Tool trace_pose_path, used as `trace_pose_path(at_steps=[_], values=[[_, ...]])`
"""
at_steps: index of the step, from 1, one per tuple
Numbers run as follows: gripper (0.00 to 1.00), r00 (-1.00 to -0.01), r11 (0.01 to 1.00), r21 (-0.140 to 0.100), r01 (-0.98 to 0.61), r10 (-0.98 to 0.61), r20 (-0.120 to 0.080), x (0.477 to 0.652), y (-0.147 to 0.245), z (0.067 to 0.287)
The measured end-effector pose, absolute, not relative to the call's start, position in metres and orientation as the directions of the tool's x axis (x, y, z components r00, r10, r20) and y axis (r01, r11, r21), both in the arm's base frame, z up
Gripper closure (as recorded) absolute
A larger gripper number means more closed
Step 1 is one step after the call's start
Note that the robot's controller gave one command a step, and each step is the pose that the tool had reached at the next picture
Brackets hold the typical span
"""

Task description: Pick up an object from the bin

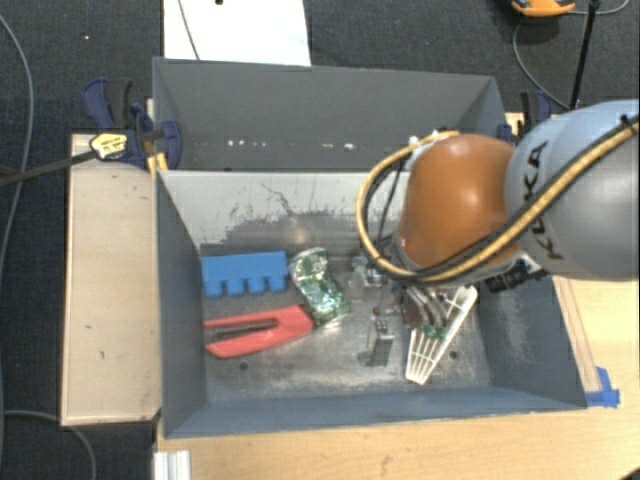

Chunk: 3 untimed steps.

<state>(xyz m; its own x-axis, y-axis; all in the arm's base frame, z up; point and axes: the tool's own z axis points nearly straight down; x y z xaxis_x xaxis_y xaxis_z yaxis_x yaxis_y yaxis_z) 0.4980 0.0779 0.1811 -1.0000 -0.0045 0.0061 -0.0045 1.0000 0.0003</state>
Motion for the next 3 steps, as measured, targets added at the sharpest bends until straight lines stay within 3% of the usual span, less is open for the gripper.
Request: trace_pose_path(at_steps=[1, 2, 3], values=[[0.00, -1.000, 1.000, 0.001, -0.002, -0.002, -0.002, 0.500, 0.077, 0.186], [0.00, -0.999, 0.999, 0.003, 0.037, 0.037, -0.010, 0.540, 0.107, 0.136], [0.00, -1.000, 1.000, 0.000, -0.015, -0.015, 0.004, 0.546, 0.124, 0.107]])
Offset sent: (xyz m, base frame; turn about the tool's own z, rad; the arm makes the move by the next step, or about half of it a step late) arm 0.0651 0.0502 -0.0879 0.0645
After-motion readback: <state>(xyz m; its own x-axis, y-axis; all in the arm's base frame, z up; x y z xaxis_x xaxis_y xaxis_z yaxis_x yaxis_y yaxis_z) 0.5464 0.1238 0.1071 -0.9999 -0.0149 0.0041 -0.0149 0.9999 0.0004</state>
